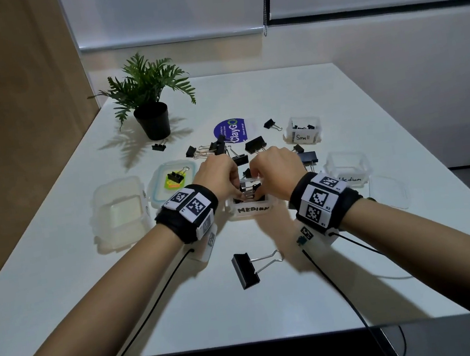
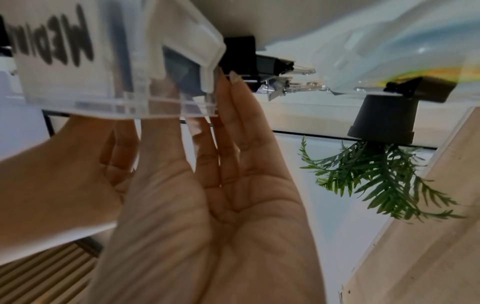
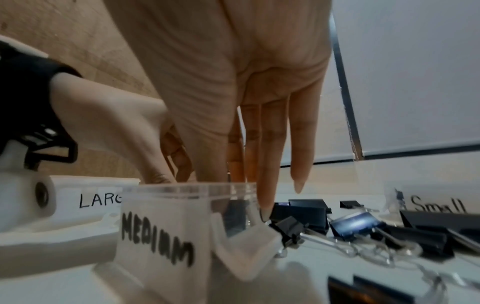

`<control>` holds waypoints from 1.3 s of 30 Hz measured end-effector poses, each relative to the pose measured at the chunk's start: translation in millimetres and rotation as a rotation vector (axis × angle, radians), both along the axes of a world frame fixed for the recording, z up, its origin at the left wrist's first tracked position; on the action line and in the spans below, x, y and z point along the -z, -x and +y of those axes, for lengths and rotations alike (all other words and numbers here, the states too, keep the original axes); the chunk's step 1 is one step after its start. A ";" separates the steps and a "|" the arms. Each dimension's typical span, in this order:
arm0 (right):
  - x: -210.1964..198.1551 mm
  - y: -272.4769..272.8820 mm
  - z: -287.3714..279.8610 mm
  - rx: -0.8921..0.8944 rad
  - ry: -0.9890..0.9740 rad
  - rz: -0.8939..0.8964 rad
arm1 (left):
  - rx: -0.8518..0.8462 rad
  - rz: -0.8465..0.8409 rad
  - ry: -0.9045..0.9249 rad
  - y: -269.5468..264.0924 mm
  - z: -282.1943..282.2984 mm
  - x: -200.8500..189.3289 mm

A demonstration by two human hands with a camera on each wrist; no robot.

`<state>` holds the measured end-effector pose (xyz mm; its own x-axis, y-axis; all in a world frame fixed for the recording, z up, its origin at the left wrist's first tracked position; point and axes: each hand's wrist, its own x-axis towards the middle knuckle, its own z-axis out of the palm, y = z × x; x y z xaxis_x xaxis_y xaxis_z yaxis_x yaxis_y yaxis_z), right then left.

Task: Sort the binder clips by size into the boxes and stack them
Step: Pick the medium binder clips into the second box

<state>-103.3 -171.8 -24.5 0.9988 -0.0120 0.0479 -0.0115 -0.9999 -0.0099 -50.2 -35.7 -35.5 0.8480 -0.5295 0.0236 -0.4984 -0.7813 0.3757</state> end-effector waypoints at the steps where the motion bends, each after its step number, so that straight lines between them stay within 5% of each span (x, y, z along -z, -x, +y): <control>1: 0.5 0.4 -1.3 0.020 -0.007 0.001 | 0.012 0.011 0.021 0.0 -0.1 1.1; 8: 5.8 5.2 -10.9 0.104 -0.087 -0.028 | 0.101 0.081 0.070 -7.9 1.6 -0.6; 13: 6.1 6.7 -11.3 0.086 -0.107 -0.032 | 0.009 0.101 0.242 -26.9 0.8 -7.8; 23: 7.2 5.6 -12.1 0.086 -0.136 -0.022 | 0.100 0.039 -0.200 -45.1 -37.1 -7.6; 39: 9.4 3.0 -14.1 0.073 -0.146 -0.019 | 0.118 0.039 -0.001 -56.3 -37.0 -9.1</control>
<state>-106.3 -185.9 -33.9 0.9939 -0.0931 0.0596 -0.0829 -0.9844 -0.1555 6.0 -72.7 -26.4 0.7802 -0.6255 -0.0084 -0.5718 -0.7186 0.3957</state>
